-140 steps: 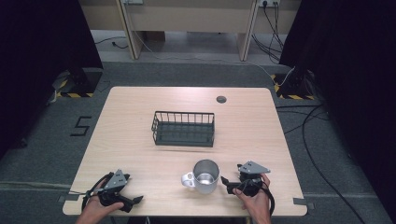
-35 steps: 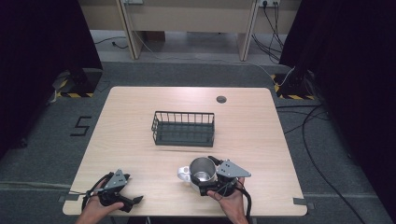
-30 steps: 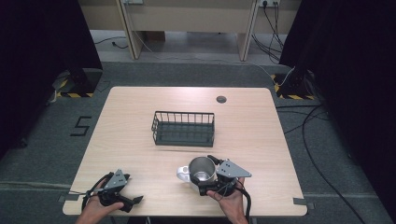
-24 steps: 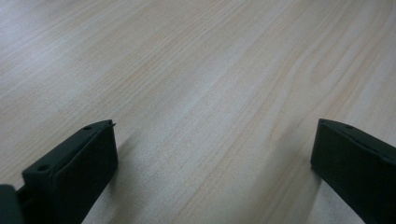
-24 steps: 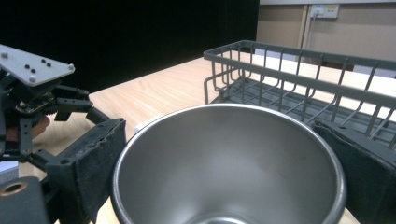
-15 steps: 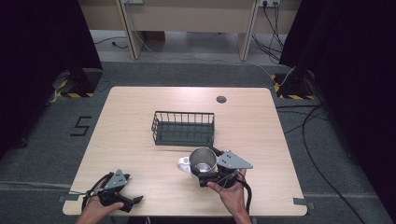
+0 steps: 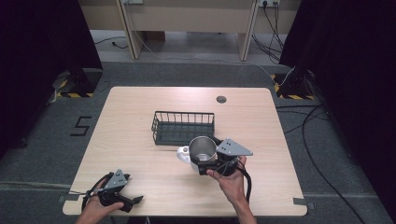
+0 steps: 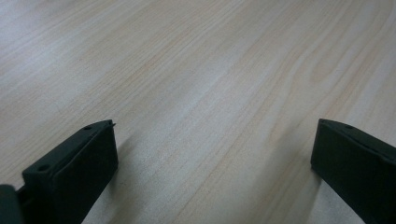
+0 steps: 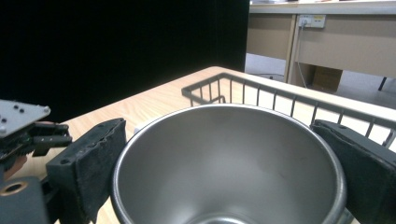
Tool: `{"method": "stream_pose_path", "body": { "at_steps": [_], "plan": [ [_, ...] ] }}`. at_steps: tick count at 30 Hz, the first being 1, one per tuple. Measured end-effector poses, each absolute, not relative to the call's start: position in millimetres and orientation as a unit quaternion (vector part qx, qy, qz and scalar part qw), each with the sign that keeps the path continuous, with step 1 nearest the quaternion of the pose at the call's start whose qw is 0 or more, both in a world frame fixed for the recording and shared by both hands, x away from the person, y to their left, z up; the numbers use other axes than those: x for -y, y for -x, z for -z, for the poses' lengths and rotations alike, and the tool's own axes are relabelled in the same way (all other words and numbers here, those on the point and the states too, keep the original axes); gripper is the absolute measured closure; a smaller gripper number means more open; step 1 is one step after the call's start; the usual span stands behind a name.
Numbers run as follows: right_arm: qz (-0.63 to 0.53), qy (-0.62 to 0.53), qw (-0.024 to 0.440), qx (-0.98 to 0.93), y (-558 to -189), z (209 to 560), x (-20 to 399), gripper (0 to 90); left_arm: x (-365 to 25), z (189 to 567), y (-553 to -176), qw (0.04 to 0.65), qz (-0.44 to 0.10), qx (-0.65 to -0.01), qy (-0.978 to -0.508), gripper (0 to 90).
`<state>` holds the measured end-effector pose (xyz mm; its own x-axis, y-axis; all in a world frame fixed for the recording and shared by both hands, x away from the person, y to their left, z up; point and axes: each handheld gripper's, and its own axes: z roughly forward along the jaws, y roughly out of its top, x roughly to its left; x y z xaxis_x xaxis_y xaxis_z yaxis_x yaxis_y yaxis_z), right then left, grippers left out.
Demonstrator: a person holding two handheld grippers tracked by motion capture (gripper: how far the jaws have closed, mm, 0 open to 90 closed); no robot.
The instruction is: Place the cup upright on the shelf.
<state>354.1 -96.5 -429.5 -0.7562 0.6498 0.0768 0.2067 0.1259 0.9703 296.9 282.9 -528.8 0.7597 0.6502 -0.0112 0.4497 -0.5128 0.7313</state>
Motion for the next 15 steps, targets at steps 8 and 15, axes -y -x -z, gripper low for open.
{"method": "stream_pose_path", "body": {
  "at_steps": [8, 15],
  "plan": [
    [-0.593, -0.288, 0.189, -0.728, -375, 404, 86, 6.2, -283, 529, -297, 0.376, -0.133, -0.32, -0.859, 0.0],
    [-0.593, -0.285, 0.196, -0.727, -394, 385, 79, 6.2, -283, 529, -297, 0.377, -0.133, -0.32, -0.859, 0.0]
  ]
}}
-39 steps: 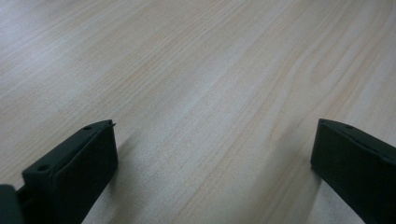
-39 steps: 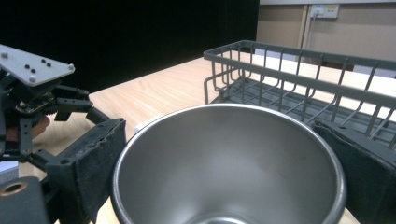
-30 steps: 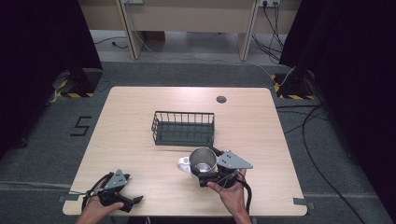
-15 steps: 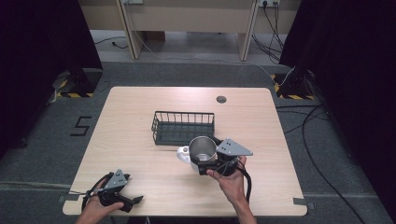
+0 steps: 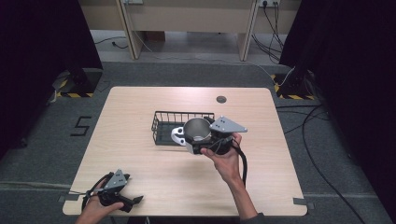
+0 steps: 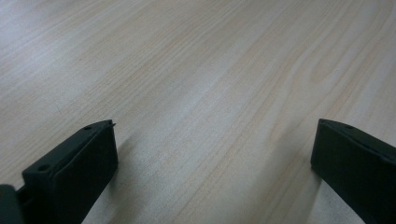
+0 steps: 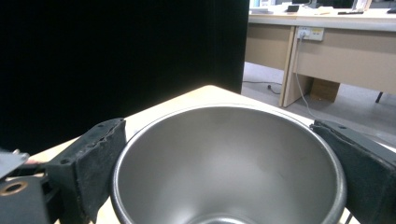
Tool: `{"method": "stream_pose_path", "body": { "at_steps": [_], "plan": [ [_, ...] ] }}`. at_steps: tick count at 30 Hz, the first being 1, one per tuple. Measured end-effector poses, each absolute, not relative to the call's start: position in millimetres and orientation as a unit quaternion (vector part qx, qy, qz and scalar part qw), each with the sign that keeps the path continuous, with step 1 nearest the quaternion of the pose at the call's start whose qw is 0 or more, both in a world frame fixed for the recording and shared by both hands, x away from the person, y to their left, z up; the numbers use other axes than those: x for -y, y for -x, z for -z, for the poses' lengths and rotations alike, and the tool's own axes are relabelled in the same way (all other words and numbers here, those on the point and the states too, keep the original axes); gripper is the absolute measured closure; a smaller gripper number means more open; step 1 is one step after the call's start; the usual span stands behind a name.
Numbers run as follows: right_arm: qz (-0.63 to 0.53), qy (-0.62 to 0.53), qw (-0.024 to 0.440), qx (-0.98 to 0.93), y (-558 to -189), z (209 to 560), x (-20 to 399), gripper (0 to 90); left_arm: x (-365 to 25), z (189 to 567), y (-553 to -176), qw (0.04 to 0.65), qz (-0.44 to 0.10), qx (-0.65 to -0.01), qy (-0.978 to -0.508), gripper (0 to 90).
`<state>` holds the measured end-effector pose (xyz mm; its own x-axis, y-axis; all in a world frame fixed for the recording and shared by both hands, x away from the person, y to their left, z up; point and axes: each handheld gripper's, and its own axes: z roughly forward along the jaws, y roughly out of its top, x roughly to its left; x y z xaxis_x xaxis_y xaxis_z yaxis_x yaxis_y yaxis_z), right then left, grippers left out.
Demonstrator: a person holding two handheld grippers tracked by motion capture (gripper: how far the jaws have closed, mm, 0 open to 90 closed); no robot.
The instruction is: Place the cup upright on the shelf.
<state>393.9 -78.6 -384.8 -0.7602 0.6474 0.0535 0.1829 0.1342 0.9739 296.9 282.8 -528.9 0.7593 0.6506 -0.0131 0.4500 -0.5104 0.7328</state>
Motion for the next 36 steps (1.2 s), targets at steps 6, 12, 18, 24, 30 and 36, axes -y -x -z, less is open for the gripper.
{"method": "stream_pose_path", "body": {
  "at_steps": [6, 12, 18, 24, 30, 36],
  "plan": [
    [-0.59, -0.282, 0.204, -0.728, -411, 371, 72, 6.1, -283, 529, -297, 0.377, -0.133, -0.321, -0.858, 0.0],
    [-0.59, -0.285, 0.203, -0.728, -431, 367, 67, 6.1, -283, 529, -297, 0.377, -0.133, -0.321, -0.859, 0.0],
    [-0.582, -0.291, 0.208, -0.73, -448, 366, 59, 6.2, -283, 529, -297, 0.376, -0.133, -0.321, -0.859, 0.0],
    [-0.581, -0.297, 0.209, -0.728, -463, 369, 54, 6.1, -283, 529, -297, 0.376, -0.133, -0.321, -0.859, 0.0],
    [-0.574, -0.302, 0.205, -0.733, -483, 377, 48, 6.1, -283, 529, -297, 0.376, -0.133, -0.321, -0.859, 0.0],
    [-0.564, -0.303, 0.205, -0.74, -494, 384, 43, 6.1, -283, 529, -297, 0.377, -0.134, -0.321, -0.859, 0.0]
  ]
}}
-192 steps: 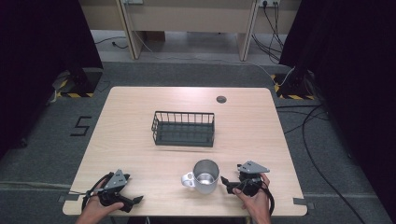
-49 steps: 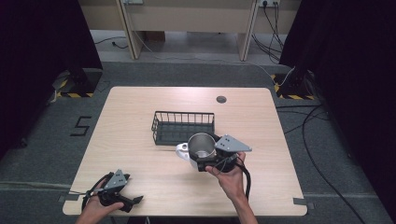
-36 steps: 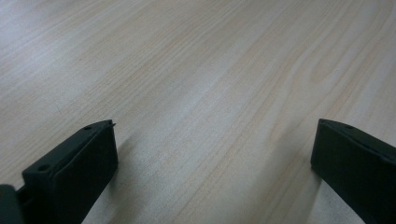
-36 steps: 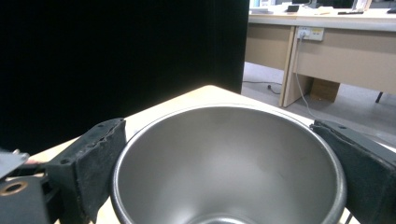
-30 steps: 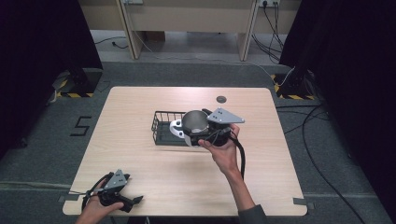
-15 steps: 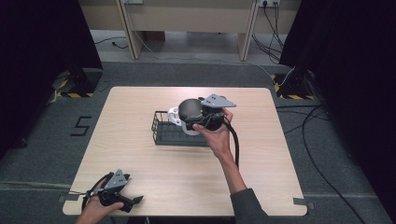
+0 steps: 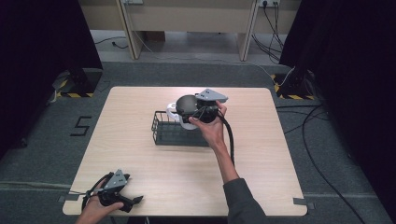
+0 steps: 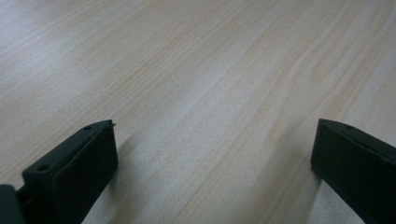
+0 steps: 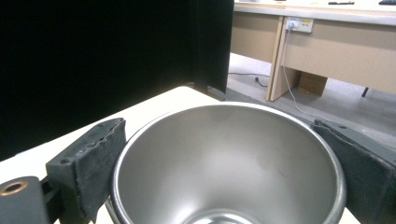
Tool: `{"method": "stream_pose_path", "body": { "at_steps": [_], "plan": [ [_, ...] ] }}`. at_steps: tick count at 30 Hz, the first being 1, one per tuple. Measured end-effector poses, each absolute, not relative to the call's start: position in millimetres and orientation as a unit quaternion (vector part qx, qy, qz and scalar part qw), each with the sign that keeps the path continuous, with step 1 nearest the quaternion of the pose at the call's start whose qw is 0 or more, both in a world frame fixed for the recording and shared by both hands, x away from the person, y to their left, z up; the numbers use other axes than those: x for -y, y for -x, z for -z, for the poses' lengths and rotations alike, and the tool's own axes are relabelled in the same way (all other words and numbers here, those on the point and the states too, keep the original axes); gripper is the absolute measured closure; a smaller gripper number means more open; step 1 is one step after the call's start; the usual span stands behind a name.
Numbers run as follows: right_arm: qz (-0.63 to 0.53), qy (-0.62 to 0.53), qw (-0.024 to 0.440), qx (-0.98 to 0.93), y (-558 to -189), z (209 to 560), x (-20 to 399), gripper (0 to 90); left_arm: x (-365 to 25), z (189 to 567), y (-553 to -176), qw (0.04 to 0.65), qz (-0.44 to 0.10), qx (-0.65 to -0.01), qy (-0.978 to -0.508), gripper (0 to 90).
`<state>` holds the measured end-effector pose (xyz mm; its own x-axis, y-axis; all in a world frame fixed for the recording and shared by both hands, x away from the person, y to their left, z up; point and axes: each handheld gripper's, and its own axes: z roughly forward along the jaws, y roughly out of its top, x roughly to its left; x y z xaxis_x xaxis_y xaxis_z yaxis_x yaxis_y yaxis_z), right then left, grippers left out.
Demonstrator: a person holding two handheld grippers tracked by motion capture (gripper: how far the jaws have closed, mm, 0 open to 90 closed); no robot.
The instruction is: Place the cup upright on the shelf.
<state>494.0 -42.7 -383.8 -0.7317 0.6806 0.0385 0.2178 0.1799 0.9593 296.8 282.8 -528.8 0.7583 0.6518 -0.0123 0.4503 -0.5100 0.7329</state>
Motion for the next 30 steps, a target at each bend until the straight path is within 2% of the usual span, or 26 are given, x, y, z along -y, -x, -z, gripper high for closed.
{"method": "stream_pose_path", "body": {
  "at_steps": [30],
  "plan": [
    [-0.532, -0.335, 0.178, -0.757, -505, 429, 42, 5.6, -283, 529, -297, 0.377, -0.133, -0.321, -0.859, 0.0]
  ]
}}
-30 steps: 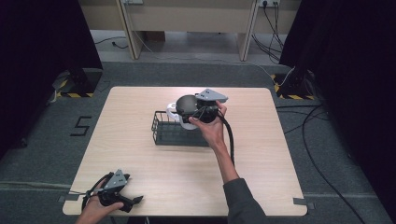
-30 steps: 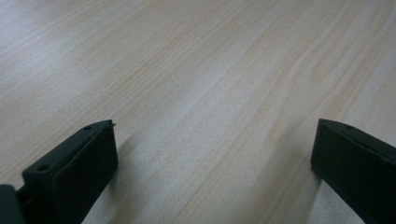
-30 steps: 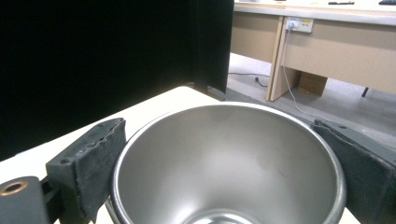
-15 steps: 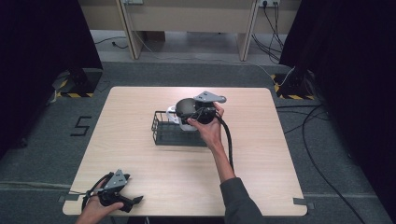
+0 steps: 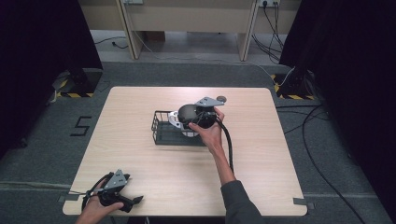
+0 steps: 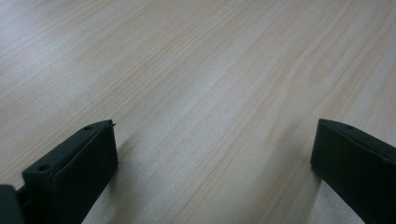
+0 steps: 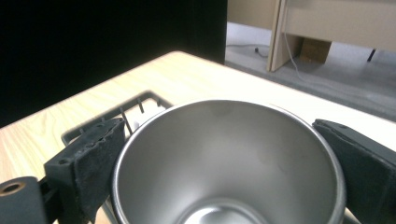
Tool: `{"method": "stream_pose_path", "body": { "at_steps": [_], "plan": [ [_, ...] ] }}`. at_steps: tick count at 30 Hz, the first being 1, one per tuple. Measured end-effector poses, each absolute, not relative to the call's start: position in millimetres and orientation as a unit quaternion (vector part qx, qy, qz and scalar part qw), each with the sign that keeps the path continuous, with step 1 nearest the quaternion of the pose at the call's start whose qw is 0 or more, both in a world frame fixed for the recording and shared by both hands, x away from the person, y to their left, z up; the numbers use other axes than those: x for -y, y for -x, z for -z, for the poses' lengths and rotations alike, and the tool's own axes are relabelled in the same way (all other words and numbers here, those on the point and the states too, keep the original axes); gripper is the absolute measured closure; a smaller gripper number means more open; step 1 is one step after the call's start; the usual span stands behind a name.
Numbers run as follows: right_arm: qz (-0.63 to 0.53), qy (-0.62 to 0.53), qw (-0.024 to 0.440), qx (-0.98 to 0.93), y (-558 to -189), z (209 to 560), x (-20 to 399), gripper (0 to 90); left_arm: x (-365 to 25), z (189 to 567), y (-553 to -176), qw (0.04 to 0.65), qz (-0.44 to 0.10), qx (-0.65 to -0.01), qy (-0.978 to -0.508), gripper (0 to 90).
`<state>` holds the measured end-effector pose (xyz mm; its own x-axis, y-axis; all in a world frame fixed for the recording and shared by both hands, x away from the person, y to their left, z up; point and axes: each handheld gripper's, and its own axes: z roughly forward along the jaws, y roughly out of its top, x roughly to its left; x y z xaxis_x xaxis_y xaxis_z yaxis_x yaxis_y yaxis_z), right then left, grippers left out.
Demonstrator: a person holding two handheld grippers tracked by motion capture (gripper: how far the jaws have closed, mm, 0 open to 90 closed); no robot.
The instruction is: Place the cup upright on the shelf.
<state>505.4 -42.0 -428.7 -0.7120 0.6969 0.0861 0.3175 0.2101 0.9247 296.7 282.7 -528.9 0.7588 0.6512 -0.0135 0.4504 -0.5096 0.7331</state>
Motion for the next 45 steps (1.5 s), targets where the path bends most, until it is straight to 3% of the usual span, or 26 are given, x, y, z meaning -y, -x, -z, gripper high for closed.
{"method": "stream_pose_path", "body": {
  "at_steps": [13, 17, 19, 45],
  "plan": [
    [-0.532, -0.333, 0.172, -0.759, -505, 421, 44, 5.4, -283, 529, -297, 0.376, -0.131, -0.32, -0.86, 0.0],
    [-0.542, -0.336, 0.18, -0.749, -505, 408, 47, 17.5, -283, 529, -297, 0.376, -0.133, -0.32, -0.859, 0.0],
    [-0.549, -0.333, 0.177, -0.745, -503, 403, 49, 12.6, -283, 529, -297, 0.377, -0.134, -0.32, -0.859, 0.0],
    [-0.555, -0.331, 0.184, -0.741, -448, 396, 96, 15.2, -283, 529, -297, 0.377, -0.133, -0.32, -0.859, 0.0]
  ]
}}
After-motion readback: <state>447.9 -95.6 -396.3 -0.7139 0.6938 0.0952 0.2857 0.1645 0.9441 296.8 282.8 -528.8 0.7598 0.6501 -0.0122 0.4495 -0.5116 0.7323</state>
